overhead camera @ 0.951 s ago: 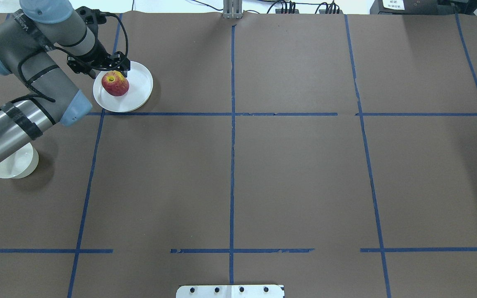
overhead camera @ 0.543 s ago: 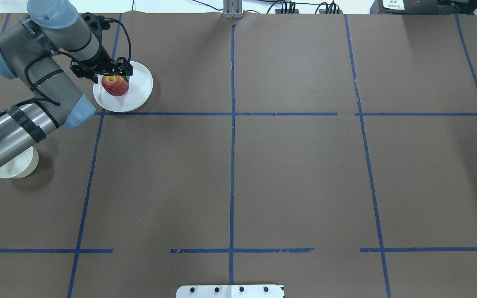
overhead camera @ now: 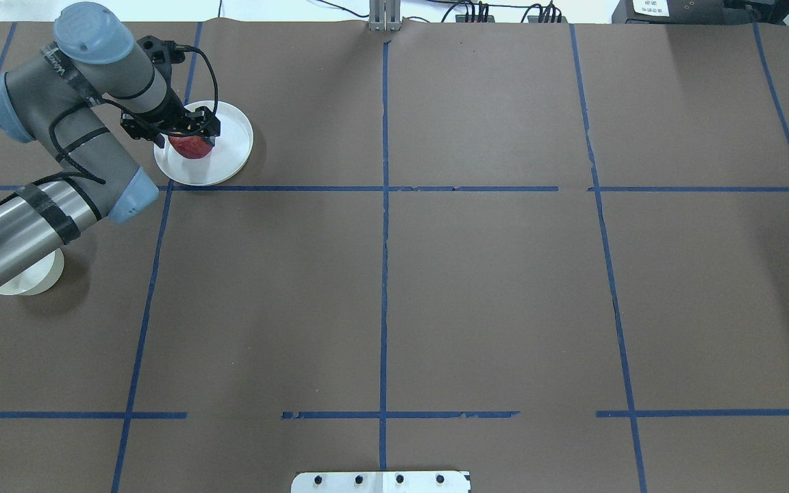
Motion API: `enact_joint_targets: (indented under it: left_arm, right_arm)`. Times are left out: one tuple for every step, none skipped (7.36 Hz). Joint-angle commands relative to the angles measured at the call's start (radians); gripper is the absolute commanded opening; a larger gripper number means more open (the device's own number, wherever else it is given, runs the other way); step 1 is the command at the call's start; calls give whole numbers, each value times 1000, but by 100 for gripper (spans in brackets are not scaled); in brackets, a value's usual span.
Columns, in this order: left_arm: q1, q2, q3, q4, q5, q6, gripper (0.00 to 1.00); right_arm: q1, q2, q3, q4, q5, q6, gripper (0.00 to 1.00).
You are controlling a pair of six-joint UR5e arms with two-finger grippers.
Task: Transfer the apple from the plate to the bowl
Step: 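Lower the left gripper and close it around the apple, then lift the apple with the left gripper and carry it toward the white bowl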
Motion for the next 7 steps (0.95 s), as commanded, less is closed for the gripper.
enact_joint_targets:
  left_arm:
    - [2,-2,7,-10,-3,-1,98]
    - [2,-2,7,-20,-1,-1,77]
    - [1,-2,7,-20,-6,-1,50]
    - [-2,-2,0,-21,-10,-1,32]
    - [-24,-2,-41,-6,-12,1,31]
    - [-63,0,-98,31,-53,1,31]
    - [-102,27,-200,128,-100,9,32]
  right_arm:
    - [0,0,0,0,0,0,100]
    - [0,0,0,0,0,0,100]
    - [0,0,0,0,0,0,100]
    - [0,0,0,0,0,0,100]
    - [0,0,0,0,2,-2,100]
    - [0,0,0,0,0,0,100]
    - [0,0,0,0,0,0,100]
